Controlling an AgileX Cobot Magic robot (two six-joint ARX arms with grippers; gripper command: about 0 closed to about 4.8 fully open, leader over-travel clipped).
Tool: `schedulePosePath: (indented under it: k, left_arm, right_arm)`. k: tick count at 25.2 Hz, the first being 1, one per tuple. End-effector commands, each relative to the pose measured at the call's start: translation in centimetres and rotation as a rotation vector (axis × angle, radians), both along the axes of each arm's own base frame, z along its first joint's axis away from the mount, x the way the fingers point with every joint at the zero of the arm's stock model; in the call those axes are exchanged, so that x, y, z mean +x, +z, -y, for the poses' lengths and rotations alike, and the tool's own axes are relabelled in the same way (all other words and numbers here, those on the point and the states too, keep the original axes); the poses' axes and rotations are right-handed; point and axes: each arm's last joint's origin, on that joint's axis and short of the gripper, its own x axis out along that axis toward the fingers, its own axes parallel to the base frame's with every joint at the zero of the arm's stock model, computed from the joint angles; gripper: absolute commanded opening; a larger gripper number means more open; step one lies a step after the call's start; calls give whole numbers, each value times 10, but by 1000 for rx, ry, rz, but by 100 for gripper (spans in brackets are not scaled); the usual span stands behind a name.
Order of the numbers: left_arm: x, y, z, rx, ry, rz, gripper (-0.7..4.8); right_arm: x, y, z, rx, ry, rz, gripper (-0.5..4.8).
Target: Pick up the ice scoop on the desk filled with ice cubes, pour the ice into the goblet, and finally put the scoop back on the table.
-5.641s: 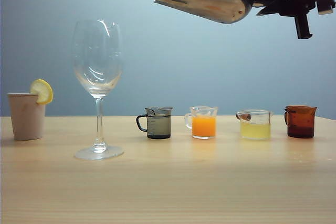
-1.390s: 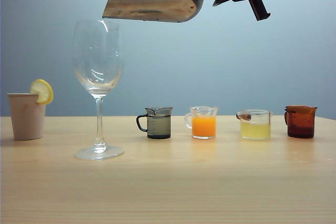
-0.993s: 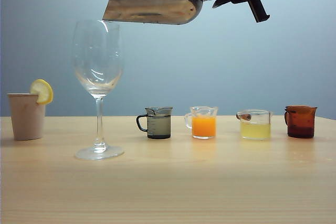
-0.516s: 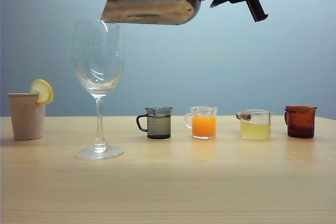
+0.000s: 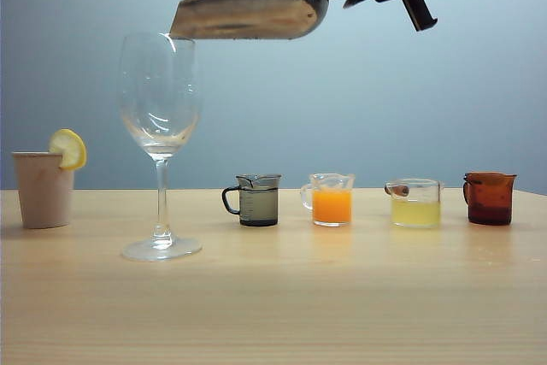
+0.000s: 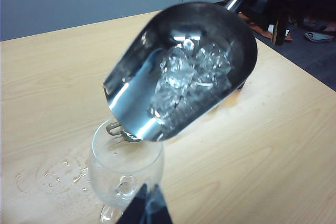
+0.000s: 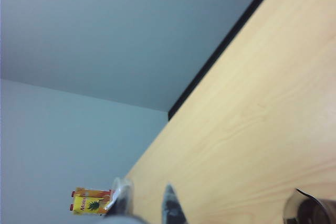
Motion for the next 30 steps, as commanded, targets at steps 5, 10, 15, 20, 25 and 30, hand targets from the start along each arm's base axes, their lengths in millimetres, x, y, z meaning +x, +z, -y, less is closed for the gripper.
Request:
schedulePosePath:
  k: [5,10,15,20,25,30]
  left_arm:
    - [0,2,0,1,-2,14,-6]
    - [0,2,0,1,-2,14,-6]
    - [0,2,0,1,-2,14,-6]
    - [0,2,0,1,-2,14,-6]
    - [0,2,0,1,-2,13,-6]
    - [-1,1,-1,6,-2,3,-6]
  right_arm:
    - [-1,12,0,5,1,68,-5]
    - [-1,12,0,4,0,68,-5]
    - [0,11,0,4,2,67,-5]
    - [0,9,-8,6,21,76,-4]
    - [0,7,-13,-1,35,73,-5]
    - [0,7,-12,-3,23,77,-5]
